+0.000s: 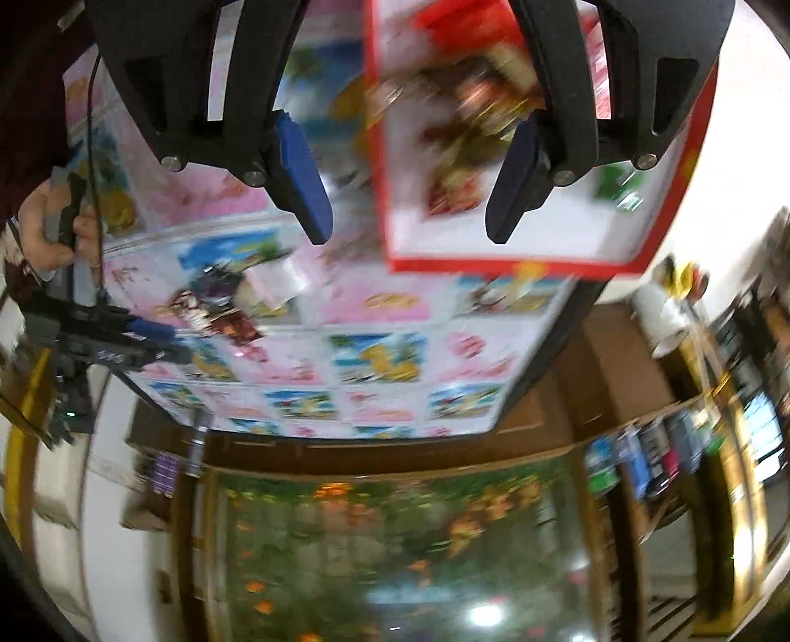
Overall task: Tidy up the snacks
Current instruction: 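Open both tools over the red box to drop the Lotso packet and brown bag, then grasp the white pink-edged packet with the left tool while the right grasps the red-white heart packet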
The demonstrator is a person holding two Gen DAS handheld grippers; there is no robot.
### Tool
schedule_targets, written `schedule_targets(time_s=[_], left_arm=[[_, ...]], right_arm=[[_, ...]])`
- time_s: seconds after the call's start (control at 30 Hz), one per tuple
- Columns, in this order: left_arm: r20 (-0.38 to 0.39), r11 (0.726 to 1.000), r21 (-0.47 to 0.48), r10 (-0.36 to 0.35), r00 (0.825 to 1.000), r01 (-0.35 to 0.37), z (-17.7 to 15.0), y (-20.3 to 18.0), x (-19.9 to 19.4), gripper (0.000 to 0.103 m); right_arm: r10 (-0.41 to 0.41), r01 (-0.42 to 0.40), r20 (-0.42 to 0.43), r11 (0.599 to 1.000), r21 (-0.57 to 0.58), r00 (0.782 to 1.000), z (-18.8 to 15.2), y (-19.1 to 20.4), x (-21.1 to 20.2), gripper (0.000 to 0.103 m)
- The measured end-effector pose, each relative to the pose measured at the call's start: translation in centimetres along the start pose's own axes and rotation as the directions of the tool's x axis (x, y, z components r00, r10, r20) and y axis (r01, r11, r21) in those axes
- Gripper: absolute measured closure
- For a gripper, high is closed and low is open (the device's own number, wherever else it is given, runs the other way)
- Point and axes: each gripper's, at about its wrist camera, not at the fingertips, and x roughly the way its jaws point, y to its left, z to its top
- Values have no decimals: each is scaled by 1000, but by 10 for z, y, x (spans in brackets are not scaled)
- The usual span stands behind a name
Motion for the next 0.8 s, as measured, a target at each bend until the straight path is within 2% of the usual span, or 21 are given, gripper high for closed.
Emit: schedule_targets(time_s=[0.3,0.53,0.7,0.8], left_arm=[[-89,993,80,-84,992,92,37,-56,72,39],[-147,984,135,-100,984,121,50,-77,118,39],[-203,954,205,-178,963,219,46,-98,136,39],[-234,942,250,-167,958,225,41,-109,144,39]], right_arm=[[-78,82,-91,996,39,993,-1,-27,23,39],[-179,175,-97,983,-53,979,-5,-15,33,47],[-259,246,-95,960,-131,961,-7,-4,38,53],[-303,287,-84,944,-164,949,-9,-1,40,59]])
